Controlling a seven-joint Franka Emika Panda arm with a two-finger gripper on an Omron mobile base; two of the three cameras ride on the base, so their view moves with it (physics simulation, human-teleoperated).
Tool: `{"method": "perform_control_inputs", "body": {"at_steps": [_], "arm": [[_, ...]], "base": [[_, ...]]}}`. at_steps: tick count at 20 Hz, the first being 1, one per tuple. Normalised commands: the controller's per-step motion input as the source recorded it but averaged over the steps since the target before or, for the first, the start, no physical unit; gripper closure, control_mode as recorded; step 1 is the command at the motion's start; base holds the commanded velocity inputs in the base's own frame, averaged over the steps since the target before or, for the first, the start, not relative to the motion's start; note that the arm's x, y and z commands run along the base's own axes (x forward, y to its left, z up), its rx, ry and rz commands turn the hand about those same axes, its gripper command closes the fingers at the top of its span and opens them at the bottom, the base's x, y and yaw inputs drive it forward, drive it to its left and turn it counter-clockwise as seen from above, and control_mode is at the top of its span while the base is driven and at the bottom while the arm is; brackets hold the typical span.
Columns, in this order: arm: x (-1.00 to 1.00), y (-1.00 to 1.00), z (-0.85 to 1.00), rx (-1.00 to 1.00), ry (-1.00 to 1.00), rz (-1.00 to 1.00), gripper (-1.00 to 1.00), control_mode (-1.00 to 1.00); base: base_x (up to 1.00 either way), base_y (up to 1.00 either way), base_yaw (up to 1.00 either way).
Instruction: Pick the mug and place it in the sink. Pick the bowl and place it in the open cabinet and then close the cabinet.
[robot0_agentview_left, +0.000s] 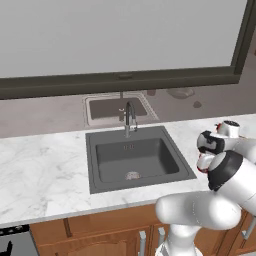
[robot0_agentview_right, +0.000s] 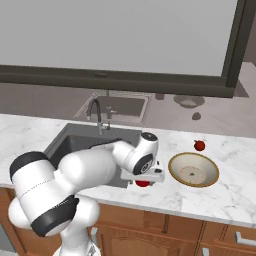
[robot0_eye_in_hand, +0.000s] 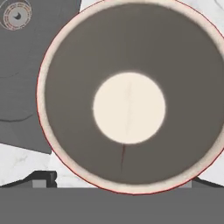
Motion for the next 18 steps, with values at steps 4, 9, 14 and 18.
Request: {"method": "perform_control_inputs", "body": {"at_steps": [4, 9, 14, 18], "arm": [[0.14, 0.0, 0.0, 0.03, 0.0, 0.0, -1.0, -1.0], [0.05, -0.07, 0.0, 0.05, 0.0, 0.0, -1.0, -1.0], [0.0, -0.06, -0.08, 0.07, 0.0, 0.01, 1.0, -1.0], [0.0, 0.03, -0.17, 0.05, 0.0, 0.0, 1.0, -1.0]], "base": [[0.0, 0.0, 0.0], [0.0, 0.0, 0.0], [0.0, 0.0, 0.0], [0.0, 0.0, 0.0]]}}
